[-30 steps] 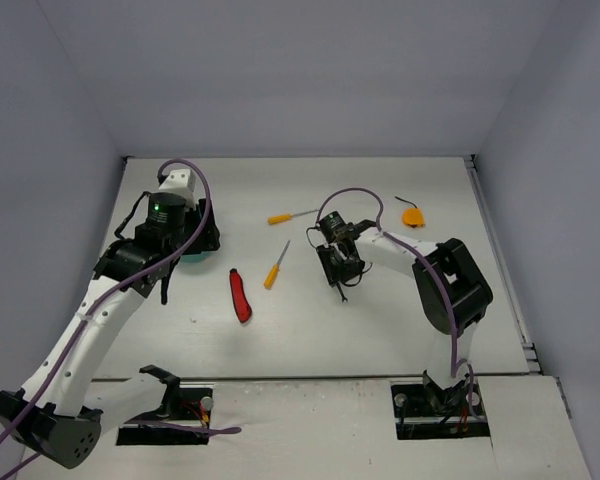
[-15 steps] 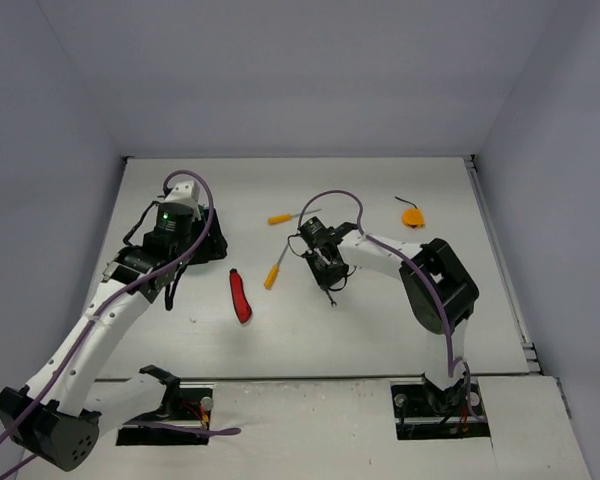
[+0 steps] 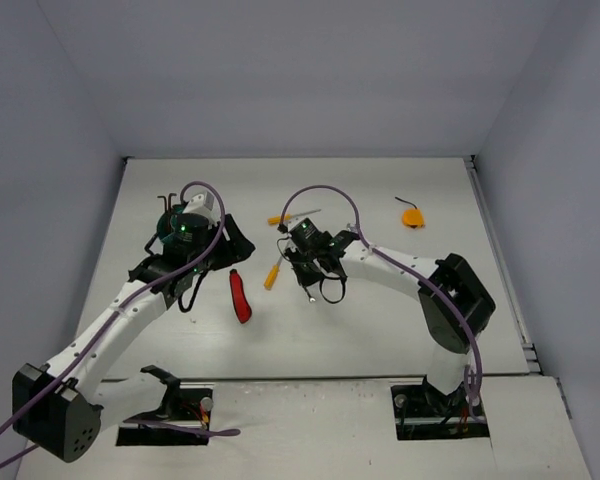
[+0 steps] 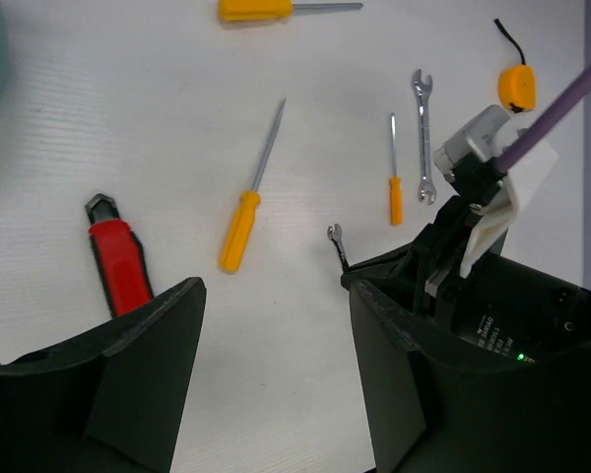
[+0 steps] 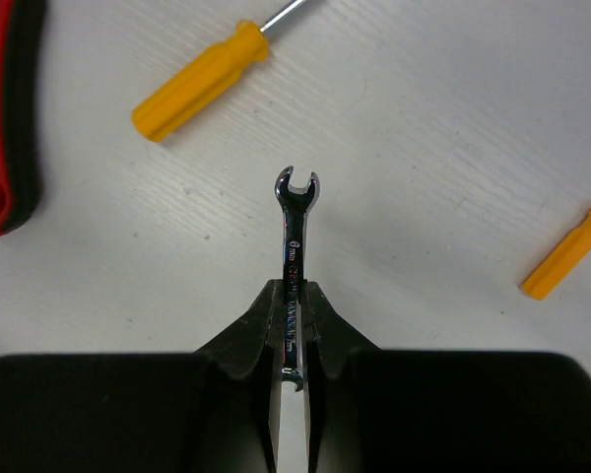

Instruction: Sort the tools into containers

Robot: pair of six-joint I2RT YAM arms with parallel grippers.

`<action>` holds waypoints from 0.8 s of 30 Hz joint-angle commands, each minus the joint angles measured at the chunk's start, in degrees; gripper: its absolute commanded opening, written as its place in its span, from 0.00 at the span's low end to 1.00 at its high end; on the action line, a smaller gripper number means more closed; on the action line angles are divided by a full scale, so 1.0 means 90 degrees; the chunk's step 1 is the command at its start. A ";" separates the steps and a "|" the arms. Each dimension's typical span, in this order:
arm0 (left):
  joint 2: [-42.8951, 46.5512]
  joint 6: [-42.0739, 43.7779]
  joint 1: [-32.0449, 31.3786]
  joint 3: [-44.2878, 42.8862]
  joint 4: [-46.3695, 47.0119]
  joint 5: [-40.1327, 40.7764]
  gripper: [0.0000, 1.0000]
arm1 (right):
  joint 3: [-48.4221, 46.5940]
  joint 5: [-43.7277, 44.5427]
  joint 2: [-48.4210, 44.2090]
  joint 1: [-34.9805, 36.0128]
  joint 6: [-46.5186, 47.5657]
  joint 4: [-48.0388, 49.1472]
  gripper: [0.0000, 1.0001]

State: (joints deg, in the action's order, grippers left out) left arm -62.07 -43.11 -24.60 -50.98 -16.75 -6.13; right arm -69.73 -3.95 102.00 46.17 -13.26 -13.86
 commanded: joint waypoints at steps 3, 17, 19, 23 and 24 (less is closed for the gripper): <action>-0.0325 -0.0590 -0.0090 0.0178 0.1802 -0.0616 0.57 | 0.0304 -0.0407 -0.0947 0.0016 0.0012 0.0778 0.00; -0.0873 -0.0877 -0.0606 -0.0075 0.2652 -0.1002 0.57 | 0.0397 -0.0857 -0.1997 0.0019 -0.0161 0.1328 0.00; -0.0899 -0.0896 -0.0675 -0.0125 0.2696 -0.1003 0.57 | 0.0410 -0.0857 -0.2060 0.0020 -0.0174 0.1347 0.00; -0.0945 -0.0894 -0.0782 -0.0215 0.2740 -0.0940 0.57 | 0.0404 -0.0909 -0.2160 0.0016 -0.0197 0.1393 0.00; -0.0977 -0.0902 -0.0806 -0.0255 0.2740 -0.0940 0.57 | 0.0404 -0.0917 -0.2187 0.0024 -0.0205 0.1409 0.00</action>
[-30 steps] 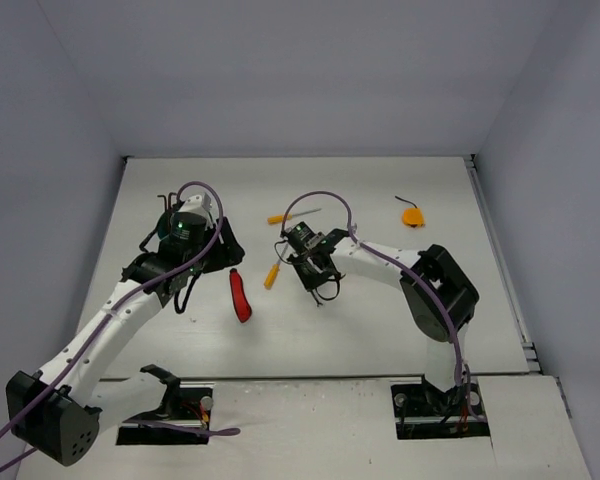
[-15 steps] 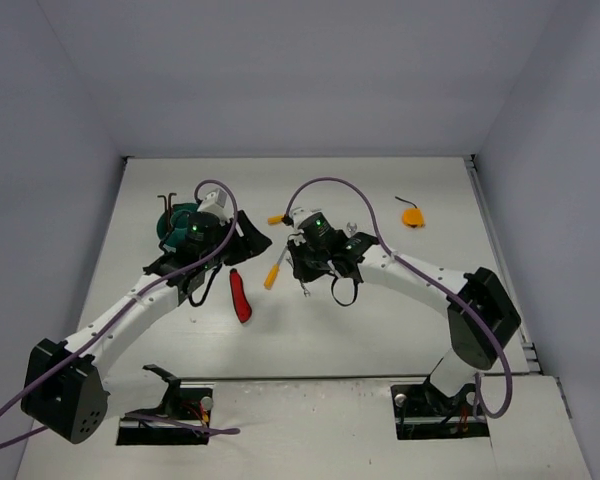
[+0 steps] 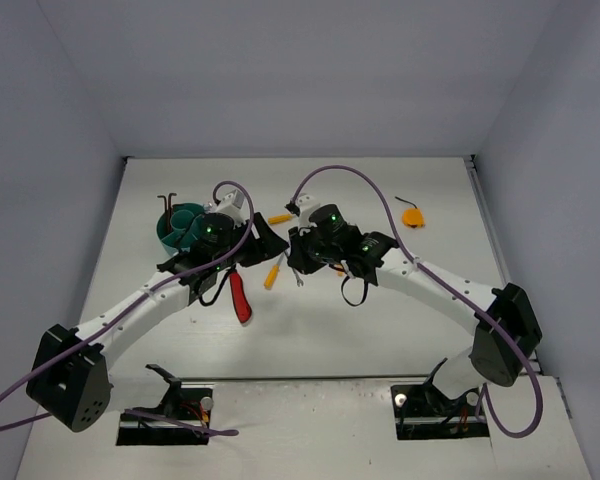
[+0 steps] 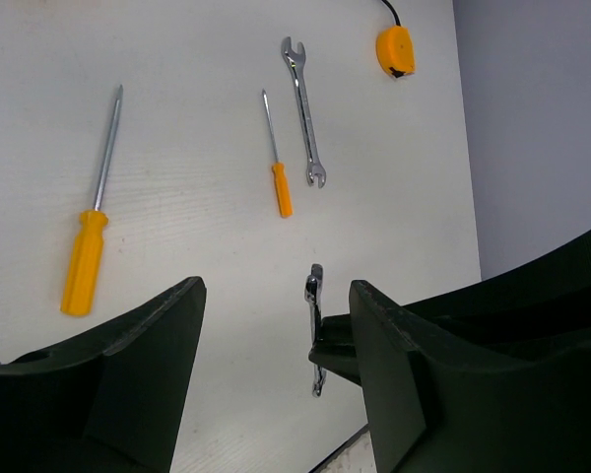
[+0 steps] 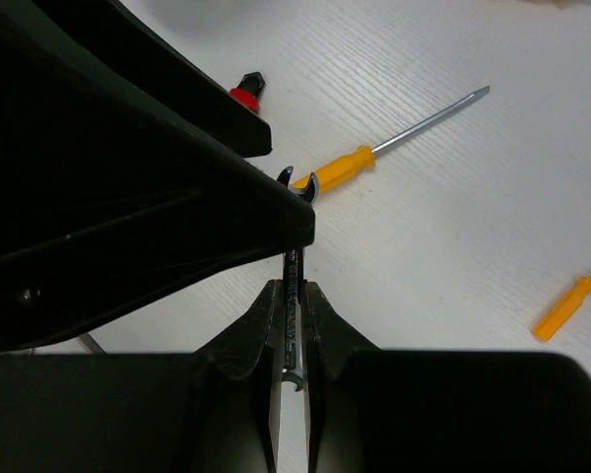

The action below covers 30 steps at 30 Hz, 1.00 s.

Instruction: Sort the tools into containers

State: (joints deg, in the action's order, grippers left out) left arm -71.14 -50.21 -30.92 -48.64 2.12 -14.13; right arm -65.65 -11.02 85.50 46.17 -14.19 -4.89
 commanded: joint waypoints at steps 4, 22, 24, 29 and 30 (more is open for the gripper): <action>-0.0127 -0.0115 -0.0191 -0.0609 0.0661 -0.0032 0.55 | -0.0050 -0.0192 -0.0418 0.0016 -0.0121 0.0453 0.00; -0.0358 0.0225 -0.0383 -0.0786 0.0663 0.0407 0.00 | 0.0175 -0.0075 -0.0545 -0.0130 -0.0230 0.0485 0.12; -0.0299 0.0522 -0.0303 -0.1001 0.0223 0.0674 0.00 | 0.0271 -0.0069 -0.0643 -0.0249 -0.0261 0.0485 0.29; -0.0276 0.1665 0.0293 -0.1905 -0.1107 0.1371 0.00 | 0.0581 -0.0133 -0.1057 -0.0731 -0.0265 0.0451 0.46; -0.0339 0.1992 0.0496 -0.2203 -0.1388 0.1521 0.00 | 0.0685 -0.0133 -0.1151 -0.0833 -0.0249 0.0435 0.47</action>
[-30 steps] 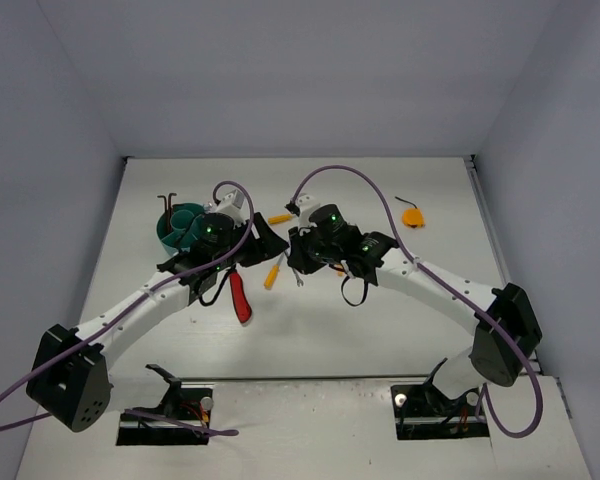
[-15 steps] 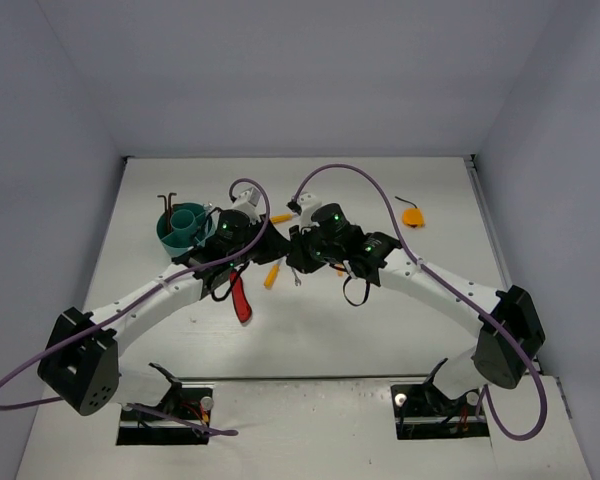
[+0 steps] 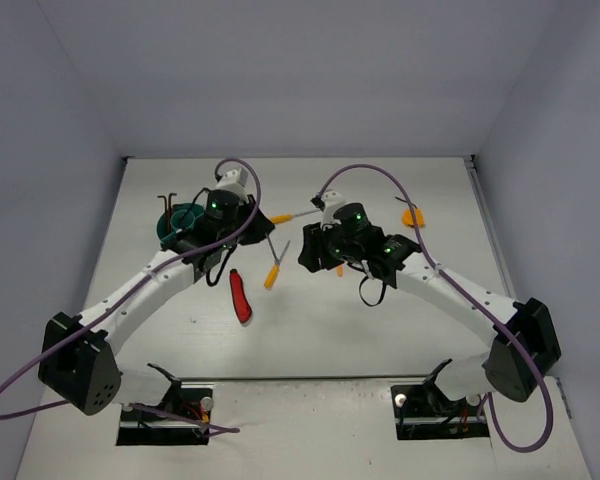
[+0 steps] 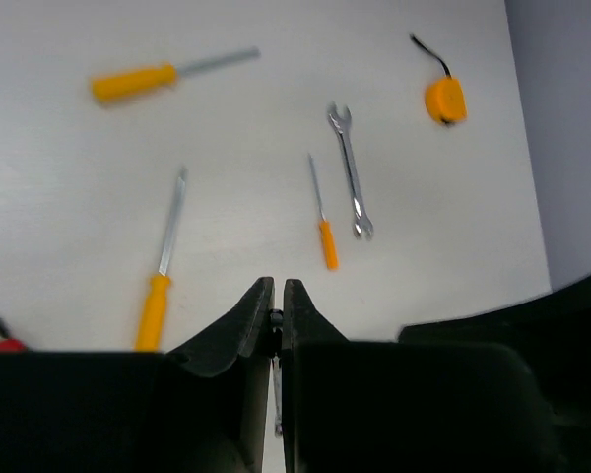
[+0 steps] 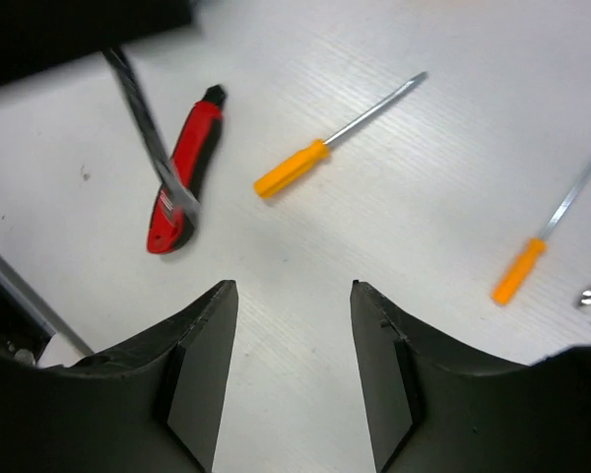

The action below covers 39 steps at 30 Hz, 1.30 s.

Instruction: Sort the tools into containers

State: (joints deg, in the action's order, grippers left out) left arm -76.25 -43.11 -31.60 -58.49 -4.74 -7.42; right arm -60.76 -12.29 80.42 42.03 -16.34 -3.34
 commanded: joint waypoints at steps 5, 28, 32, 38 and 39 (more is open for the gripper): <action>-0.0333 0.2469 0.1266 -0.2145 -0.1186 0.1830 0.00 | 0.0529 0.0162 -0.0824 -0.0548 0.0074 0.0193 0.48; -0.2631 0.4061 0.2212 -0.2886 -0.0862 0.2518 0.05 | 0.1344 0.1088 -0.1522 -0.0861 0.0375 -0.0397 0.49; -0.2611 0.3974 0.2212 -0.2694 -0.0769 0.2588 0.14 | 0.1220 0.1271 -0.1365 -0.0974 0.0246 -0.0519 0.49; -0.2324 0.3705 0.2222 -0.2644 -0.0890 0.2649 0.25 | 0.0647 0.1446 -0.0707 -0.1060 0.0174 -0.0773 0.50; -0.2221 0.3637 0.2222 -0.2674 -0.0946 0.2635 0.28 | 0.0527 0.1538 -0.0586 -0.1099 0.0163 -0.0820 0.50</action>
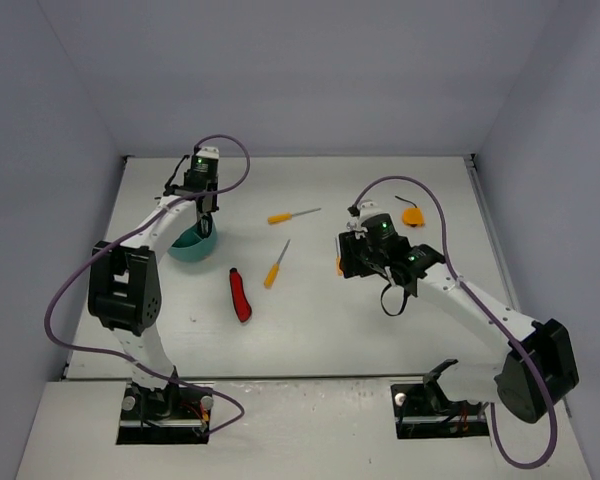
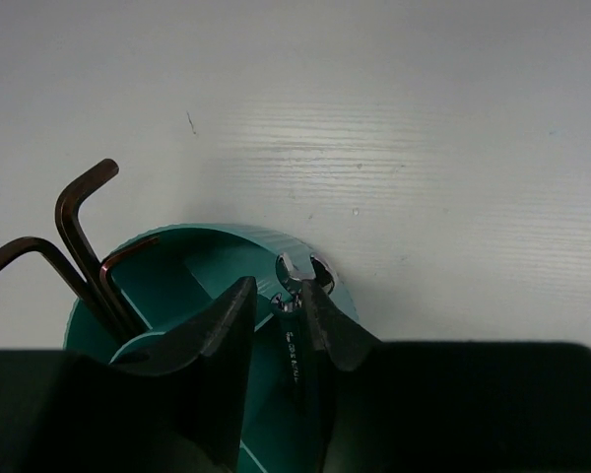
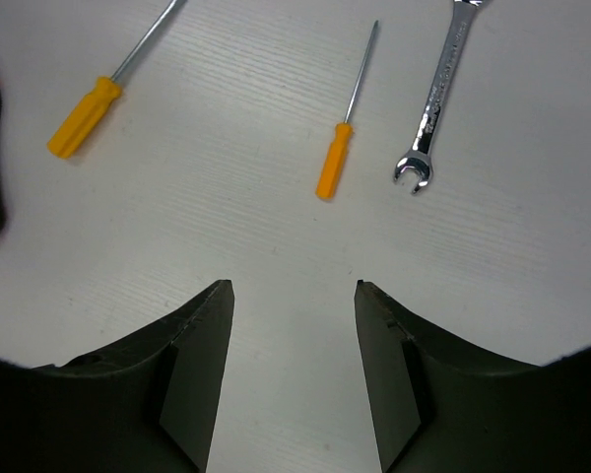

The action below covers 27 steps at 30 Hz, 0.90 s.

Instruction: Sort the tools into containers

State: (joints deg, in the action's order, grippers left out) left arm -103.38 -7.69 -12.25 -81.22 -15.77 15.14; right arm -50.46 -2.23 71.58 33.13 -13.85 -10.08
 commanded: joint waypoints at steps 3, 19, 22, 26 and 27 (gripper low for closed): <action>0.1336 -0.0563 0.0054 -0.0464 -0.0230 -0.0007 0.39 | -0.1021 0.0428 0.0924 -0.0435 -0.0112 -0.0271 0.49; 0.4733 -0.1306 0.0014 0.0227 -0.2359 -0.1517 0.55 | -0.3559 0.0008 0.4186 -0.1380 0.0393 -0.1418 0.39; 0.5086 -0.1253 0.0014 0.0492 -0.2318 -0.1552 0.56 | -0.3878 0.0053 0.4513 -0.1427 0.0428 -0.1618 0.39; 0.5345 -0.1192 0.0023 0.0913 -0.2310 -0.1535 0.56 | -0.4239 0.0057 0.4986 -0.1493 0.0436 -0.1707 0.38; 0.5357 -0.1203 0.0023 0.0993 -0.2313 -0.1552 0.56 | -0.4273 0.0059 0.5080 -0.1497 0.0439 -0.1715 0.38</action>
State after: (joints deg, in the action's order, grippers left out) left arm -54.99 -18.63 -12.25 -73.94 -37.62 2.56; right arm -85.02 -1.70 116.16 20.19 -10.70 -23.35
